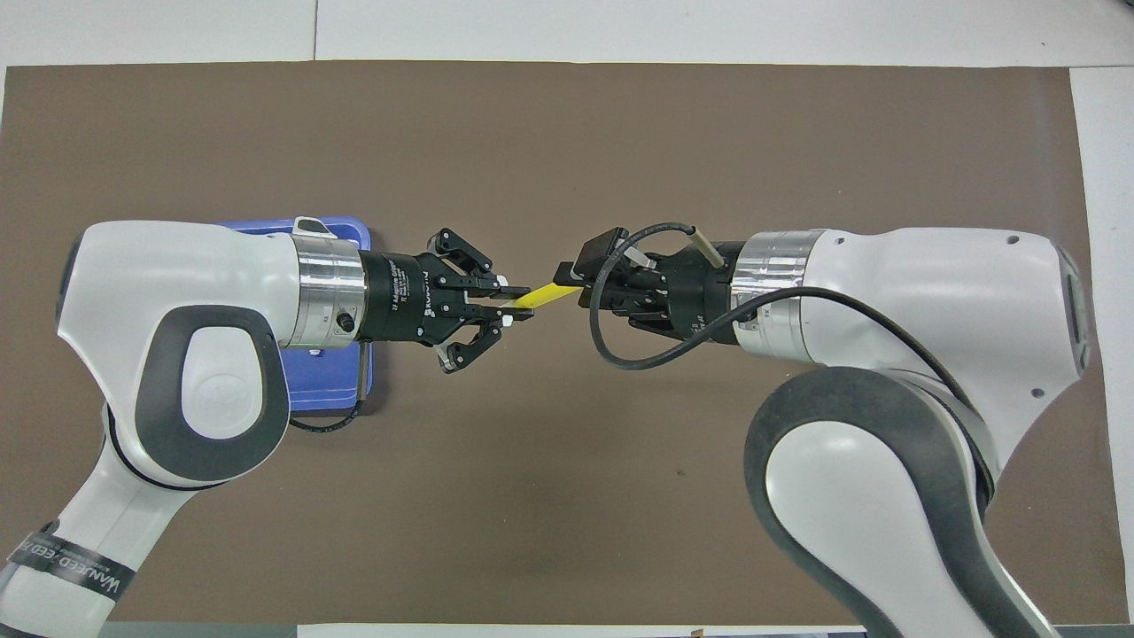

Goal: Transfer and insert pens with both arms
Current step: 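Grasp the yellow pen with the right gripper, open the left gripper, then insert the yellow pen into the cup with the right gripper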

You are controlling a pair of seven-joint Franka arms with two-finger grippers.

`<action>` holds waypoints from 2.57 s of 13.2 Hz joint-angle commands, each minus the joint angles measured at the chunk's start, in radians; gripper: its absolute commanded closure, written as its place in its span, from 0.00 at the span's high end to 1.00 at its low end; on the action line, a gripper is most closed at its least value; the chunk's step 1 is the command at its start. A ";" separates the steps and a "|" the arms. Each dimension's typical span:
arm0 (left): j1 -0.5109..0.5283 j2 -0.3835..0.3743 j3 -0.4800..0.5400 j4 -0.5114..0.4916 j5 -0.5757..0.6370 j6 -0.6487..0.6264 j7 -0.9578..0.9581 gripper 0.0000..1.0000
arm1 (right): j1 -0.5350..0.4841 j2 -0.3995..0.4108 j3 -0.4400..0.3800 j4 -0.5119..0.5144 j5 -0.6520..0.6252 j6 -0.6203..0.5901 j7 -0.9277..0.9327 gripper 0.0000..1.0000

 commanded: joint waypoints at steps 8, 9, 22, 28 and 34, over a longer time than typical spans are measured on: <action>-0.001 -0.039 0.005 -0.032 -0.026 0.017 -0.007 0.00 | -0.008 -0.014 0.005 -0.024 0.011 0.014 -0.024 0.00; -0.001 -0.039 0.005 -0.031 -0.026 0.017 -0.007 0.00 | -0.008 -0.014 0.005 -0.024 0.011 0.014 -0.024 0.00; 0.001 -0.045 0.007 -0.023 -0.024 0.023 0.002 1.00 | -0.155 -0.013 0.001 0.037 -0.180 -0.227 -0.191 0.00; 0.019 -0.046 0.011 -0.035 -0.012 0.034 0.219 1.00 | -0.374 0.058 0.001 0.253 -0.562 -0.613 -0.640 0.00; 0.109 -0.026 0.011 -0.043 0.248 -0.084 0.563 1.00 | -0.385 0.014 -0.001 0.114 -0.935 -0.545 -1.068 0.00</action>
